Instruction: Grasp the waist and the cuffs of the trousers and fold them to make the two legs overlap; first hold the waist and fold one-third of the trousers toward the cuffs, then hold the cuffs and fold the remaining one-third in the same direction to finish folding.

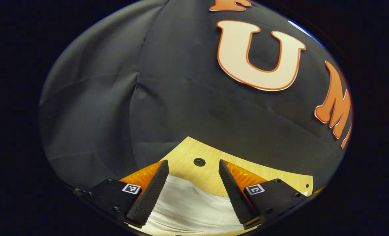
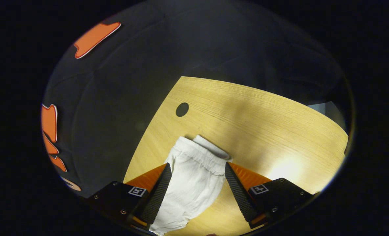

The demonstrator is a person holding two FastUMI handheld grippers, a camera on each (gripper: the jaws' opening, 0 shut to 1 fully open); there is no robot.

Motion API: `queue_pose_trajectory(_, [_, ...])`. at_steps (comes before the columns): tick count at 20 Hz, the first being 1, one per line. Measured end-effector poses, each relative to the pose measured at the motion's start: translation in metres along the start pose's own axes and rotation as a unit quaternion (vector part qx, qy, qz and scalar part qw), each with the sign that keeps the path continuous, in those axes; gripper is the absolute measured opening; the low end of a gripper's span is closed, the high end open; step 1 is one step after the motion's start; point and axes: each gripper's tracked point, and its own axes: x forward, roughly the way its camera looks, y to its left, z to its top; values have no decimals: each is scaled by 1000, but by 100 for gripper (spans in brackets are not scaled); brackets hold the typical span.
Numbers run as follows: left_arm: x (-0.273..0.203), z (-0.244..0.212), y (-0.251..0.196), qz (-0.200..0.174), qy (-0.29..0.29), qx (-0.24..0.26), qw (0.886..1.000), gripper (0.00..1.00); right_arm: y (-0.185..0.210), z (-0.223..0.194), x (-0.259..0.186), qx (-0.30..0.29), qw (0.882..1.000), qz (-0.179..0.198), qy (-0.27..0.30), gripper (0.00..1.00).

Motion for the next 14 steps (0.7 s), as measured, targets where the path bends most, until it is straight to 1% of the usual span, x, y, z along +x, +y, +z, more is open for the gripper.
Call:
queue_pose_trajectory(4, [-22,6,-10,21,-29,17,999,100,-19,-4,23,-8,1000,-18,18,99])
queue_pose_trajectory(7, [-19,-3,-11,29,-30,12,999,100,-22,-13,38,-6,999,-22,39,99])
queue_pose_trajectory(8, [-18,-5,-7,41,-30,11,999,100,-20,-16,41,-5,999,-20,46,99])
queue_pose_trajectory(10, [-21,-10,-14,51,-22,3,998,100,-17,-18,45,1,998,-16,55,99])
queue_pose_trajectory(12, [-22,-11,-15,53,-19,-18,998,100,-13,-25,52,2,998,-10,67,99])
queue_pose_trajectory(14, [-23,-10,-7,62,-18,-27,998,100,-17,-33,58,2,997,-21,78,94])
